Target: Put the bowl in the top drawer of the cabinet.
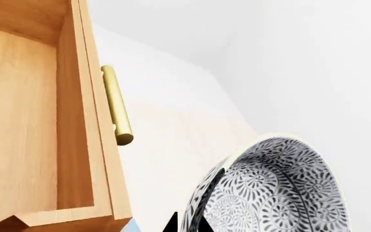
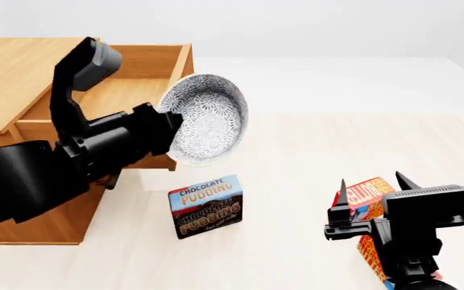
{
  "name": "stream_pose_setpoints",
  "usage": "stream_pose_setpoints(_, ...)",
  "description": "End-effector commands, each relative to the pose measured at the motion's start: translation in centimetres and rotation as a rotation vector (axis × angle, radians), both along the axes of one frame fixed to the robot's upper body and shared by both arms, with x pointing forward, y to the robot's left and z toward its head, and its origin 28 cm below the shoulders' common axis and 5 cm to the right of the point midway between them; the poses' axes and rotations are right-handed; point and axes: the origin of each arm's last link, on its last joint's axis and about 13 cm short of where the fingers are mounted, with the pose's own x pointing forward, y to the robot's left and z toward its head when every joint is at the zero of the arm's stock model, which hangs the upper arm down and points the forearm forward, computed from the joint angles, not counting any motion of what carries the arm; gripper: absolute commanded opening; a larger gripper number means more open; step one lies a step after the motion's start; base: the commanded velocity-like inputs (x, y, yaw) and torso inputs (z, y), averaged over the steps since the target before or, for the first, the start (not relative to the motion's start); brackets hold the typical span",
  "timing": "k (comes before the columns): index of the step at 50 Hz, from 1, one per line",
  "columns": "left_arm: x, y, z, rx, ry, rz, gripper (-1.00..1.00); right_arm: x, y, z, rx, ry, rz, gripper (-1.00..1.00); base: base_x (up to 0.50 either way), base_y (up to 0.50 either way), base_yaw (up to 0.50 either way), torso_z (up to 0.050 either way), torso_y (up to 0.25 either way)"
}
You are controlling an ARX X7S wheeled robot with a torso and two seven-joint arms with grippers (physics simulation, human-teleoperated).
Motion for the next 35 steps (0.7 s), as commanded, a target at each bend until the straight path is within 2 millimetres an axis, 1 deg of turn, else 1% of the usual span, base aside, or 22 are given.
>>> stream_pose_setpoints(1, 1.3, 1.0, 3.5, -0.083, -0.017, 0.067, -1.0, 0.0, 0.0, -0.2, 0.002, 0.003, 0.002, 1.0, 0.0, 0.0, 0.0, 0.0, 0.0)
stream_pose_setpoints(7, 2.0, 1.5, 4.9, -0.104, -0.019, 0.093, -1.0, 0.0, -0.1, -0.7, 0.009, 0.011, 0.0, 1.0, 0.0, 0.0, 0.0, 0.0, 0.0)
stream_pose_setpoints(14, 2.8, 1.8, 6.7, -0.12, -0.029, 0.128, -1.0, -0.1, 0.0, -0.7, 0.011, 0.011, 0.002, 1.0, 0.0, 0.0, 0.0, 0.0, 0.001)
stream_pose_setpoints(24, 5.6, 1.9, 8.8, -0.116, -0.021, 0.217, -1.0, 0.0, 0.1, -1.0, 0.016, 0.014, 0.005, 1.0, 0.0, 0.0, 0.0, 0.0, 0.0)
stream_pose_setpoints(28, 7.0, 1.9, 9.2, -0.111, -0.002, 0.261, -1.0, -0.1, 0.0, -1.0, 0.019, 0.014, 0.003, 1.0, 0.0, 0.0, 0.0, 0.0, 0.0)
stream_pose_setpoints(35, 9.7, 1.8, 8.9, -0.106, 0.048, 0.326, -1.0, 0.0, -0.1, -1.2, 0.022, 0.016, 0.001, 1.0, 0.0, 0.0, 0.0, 0.0, 0.001)
